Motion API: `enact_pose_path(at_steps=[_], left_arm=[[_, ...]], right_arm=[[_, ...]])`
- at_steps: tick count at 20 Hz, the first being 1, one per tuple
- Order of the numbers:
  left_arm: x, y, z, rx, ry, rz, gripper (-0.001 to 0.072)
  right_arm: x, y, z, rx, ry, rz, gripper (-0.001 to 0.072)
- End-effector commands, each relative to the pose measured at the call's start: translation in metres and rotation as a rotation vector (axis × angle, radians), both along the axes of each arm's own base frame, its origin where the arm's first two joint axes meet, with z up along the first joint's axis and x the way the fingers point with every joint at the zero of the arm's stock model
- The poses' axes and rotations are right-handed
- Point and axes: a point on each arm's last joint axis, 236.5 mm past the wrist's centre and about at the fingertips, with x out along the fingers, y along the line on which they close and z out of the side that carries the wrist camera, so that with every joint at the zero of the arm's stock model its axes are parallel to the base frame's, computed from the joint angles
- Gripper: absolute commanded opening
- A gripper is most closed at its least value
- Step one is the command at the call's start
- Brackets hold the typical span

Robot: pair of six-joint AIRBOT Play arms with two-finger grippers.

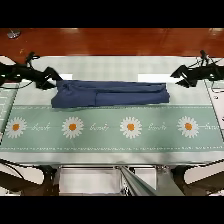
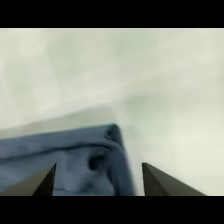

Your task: Fold the shirts.

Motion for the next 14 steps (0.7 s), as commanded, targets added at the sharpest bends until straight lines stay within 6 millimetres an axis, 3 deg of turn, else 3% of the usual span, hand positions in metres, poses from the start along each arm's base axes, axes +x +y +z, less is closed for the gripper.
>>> enact_pose_path(at_steps=[1, 3, 5, 7, 10, 11, 12, 13, 14], left_arm=[[-0.044, 0.071, 0.009, 0.124, 0.123, 0.096, 0.0699], [-0.045, 0.08, 0.021, 0.166, 0.033, 0.191, 0.0697], [-0.049, 0.07, 0.037, 0.219, -0.103, 0.269, 0.0698], [-0.064, 0.044, 0.05, 0.247, -0.194, 0.258, 0.0698], [-0.092, -0.014, 0.055, 0.225, -0.214, 0.123, 0.0698], [-0.097, -0.034, 0.055, 0.207, -0.206, 0.072, 0.0698], [-0.099, -0.056, 0.057, 0.184, -0.218, 0.011, 0.0697], [-0.098, -0.078, 0.061, 0.153, -0.244, -0.042, 0.0614], [-0.099, -0.098, 0.064, 0.118, -0.264, -0.085, 0.0211]], right_arm=[[-0.04, -0.022, -0.014, 0.044, 0.144, -0.004, 0.0622], [-0.054, -0.006, -0.037, 0.103, 0.212, 0.003, 0.0622], [-0.057, 0.027, -0.05, 0.183, 0.24, 0.054, 0.0622], [-0.049, 0.058, -0.051, 0.245, 0.221, 0.095, 0.0622], [-0.049, 0.092, -0.059, 0.262, 0.246, 0.149, 0.0617], [-0.047, 0.099, -0.059, 0.251, 0.237, 0.158, 0.051], [-0.042, 0.101, -0.053, 0.247, 0.223, 0.167, 0.0142], [-0.038, 0.102, -0.04, 0.252, 0.201, 0.184, 0.0019], [-0.036, 0.1, -0.022, 0.236, 0.174, 0.211, 0.0019]])
